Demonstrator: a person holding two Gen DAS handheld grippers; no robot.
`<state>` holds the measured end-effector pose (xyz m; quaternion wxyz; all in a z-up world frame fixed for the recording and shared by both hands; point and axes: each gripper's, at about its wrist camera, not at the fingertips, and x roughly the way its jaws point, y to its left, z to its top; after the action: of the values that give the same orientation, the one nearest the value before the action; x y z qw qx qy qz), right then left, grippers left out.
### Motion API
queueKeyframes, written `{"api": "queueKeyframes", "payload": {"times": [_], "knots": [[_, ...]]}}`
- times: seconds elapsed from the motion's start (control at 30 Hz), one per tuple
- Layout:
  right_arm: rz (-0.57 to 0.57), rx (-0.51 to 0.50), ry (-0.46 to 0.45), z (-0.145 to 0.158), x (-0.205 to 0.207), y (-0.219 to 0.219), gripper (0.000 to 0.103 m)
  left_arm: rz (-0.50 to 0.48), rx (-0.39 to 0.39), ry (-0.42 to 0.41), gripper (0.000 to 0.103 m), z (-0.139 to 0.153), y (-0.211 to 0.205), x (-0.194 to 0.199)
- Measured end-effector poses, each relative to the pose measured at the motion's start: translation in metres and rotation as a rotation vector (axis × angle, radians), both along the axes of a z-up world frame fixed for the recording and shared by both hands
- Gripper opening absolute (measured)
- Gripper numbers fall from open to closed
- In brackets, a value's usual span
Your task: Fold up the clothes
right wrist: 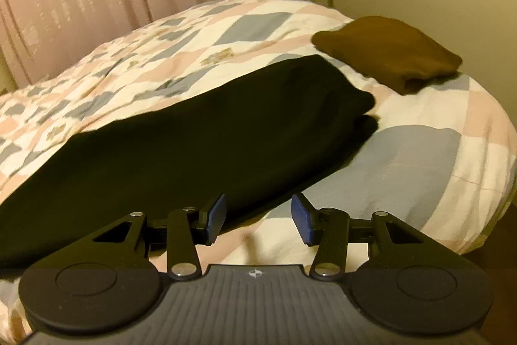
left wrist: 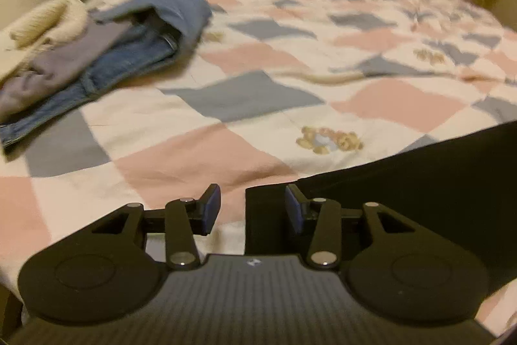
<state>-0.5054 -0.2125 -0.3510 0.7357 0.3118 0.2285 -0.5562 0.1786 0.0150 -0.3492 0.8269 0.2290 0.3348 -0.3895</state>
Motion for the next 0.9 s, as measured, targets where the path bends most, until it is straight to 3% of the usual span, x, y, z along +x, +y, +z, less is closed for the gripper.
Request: {"api": "queueKeyframes", "payload": {"times": [0.1,0.2,0.3,0.37,0.43,0.67,0.77,0.9], "knots": [[-0.034,0.017,-0.016,-0.003,-0.002,-0.009,0.05,0.016,0.06,0.018,0.039,-0.016,-0.012,0.012],[-0.042,0.029,-0.012,-0.007,0.002,-0.015,0.051,-0.012,0.013,0.073,0.039,-0.018,-0.005,0.008],[-0.05,0.042,-0.004,-0.012,0.006,-0.021,0.053,-0.042,-0.022,0.112,0.031,-0.02,0.002,0.003],[-0.053,0.052,0.015,-0.018,0.01,-0.024,0.053,-0.045,-0.028,0.104,0.008,-0.02,0.003,0.0],[-0.056,0.056,0.022,-0.021,0.013,-0.026,0.053,-0.034,-0.035,0.081,0.0,-0.02,0.005,0.001],[-0.065,0.061,0.024,-0.023,0.014,-0.03,0.053,-0.087,-0.113,-0.125,0.0,0.002,0.017,-0.025],[-0.069,0.064,0.025,-0.024,0.015,-0.032,0.054,-0.109,-0.074,-0.081,0.008,-0.004,0.013,-0.02],[-0.071,0.065,0.032,-0.024,0.017,-0.033,0.055,-0.088,-0.068,-0.003,0.009,-0.015,0.013,-0.01]]}}
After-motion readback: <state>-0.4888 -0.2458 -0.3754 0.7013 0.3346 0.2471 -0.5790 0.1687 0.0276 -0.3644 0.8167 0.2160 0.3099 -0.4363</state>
